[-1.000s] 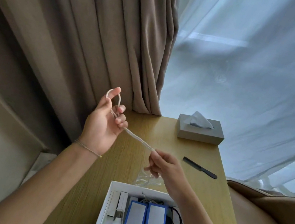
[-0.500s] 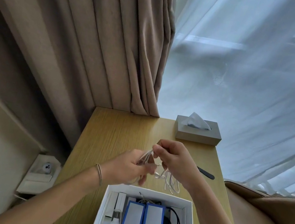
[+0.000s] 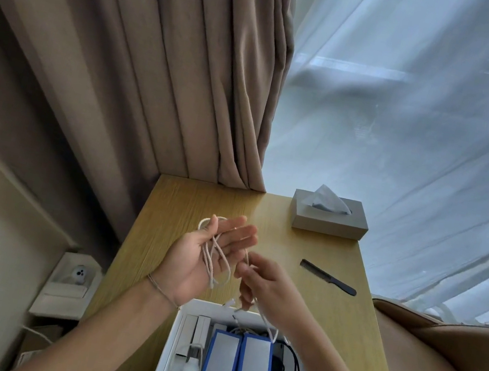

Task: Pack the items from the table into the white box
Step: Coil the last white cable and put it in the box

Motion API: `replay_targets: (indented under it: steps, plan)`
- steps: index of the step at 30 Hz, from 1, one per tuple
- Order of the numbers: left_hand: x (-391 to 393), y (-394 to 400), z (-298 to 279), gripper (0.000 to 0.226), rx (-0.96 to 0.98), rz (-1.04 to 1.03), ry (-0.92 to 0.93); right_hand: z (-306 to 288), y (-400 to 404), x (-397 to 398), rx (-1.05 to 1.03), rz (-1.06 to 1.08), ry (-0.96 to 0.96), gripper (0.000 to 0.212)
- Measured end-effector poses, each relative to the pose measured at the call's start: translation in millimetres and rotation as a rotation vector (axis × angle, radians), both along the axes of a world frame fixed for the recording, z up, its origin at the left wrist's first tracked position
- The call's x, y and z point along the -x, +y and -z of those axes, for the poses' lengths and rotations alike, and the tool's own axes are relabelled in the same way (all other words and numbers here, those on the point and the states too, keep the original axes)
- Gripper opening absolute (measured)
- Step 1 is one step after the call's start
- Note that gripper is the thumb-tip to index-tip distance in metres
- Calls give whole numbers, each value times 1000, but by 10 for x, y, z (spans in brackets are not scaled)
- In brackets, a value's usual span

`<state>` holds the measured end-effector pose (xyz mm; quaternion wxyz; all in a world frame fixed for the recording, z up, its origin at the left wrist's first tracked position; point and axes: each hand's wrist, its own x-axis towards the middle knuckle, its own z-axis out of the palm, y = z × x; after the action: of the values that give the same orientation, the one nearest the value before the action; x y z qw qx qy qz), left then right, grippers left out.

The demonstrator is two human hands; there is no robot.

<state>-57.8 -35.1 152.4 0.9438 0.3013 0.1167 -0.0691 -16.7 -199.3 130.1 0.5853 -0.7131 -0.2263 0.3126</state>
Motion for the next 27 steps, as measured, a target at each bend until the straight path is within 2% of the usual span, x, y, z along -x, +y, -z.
replay_targets:
  steps: [2, 3, 4, 6, 7, 10, 11, 13, 16, 21, 25, 27]
  plan:
    - [-32, 4, 26, 47, -17, -71, -40, 66, 16, 61, 42, 2, -27, 12]
    - [-40, 9, 49, 46, -121, -110, -66, 93, 16, 79, 70, 1, -30, 11]
    - [-43, 16, 83, 44, -302, -149, -91, 108, 9, 95, 105, -8, -28, 11]
    - [-18, 61, 158, 41, -781, -180, -143, 119, -12, 121, 169, -49, -25, 14]
    - [0, 83, 193, 40, -983, -151, -159, 117, -25, 127, 190, -66, -32, 15]
    - [84, 98, 319, 36, -1394, 91, -243, 86, -73, 92, 227, -68, -72, 15]
    - [103, 85, 365, 33, -1509, 164, -295, 69, -92, 63, 233, -61, -87, 15]
    - [143, 60, 437, 31, -1606, 258, -376, 29, -140, -6, 248, -55, -117, 15]
    - [150, 75, 489, 40, -1560, 353, -343, -26, -229, -114, 200, -78, -65, 5]
    - [129, 65, 432, 51, -1012, 397, -198, -43, -349, -233, -1, 1, 116, 20]
    - [148, -27, 439, 58, -707, 300, -114, 124, -203, -50, -201, 321, 207, 16]
    - [161, -111, 449, 57, -576, 263, -74, 216, -98, 99, -210, 372, 180, 18]
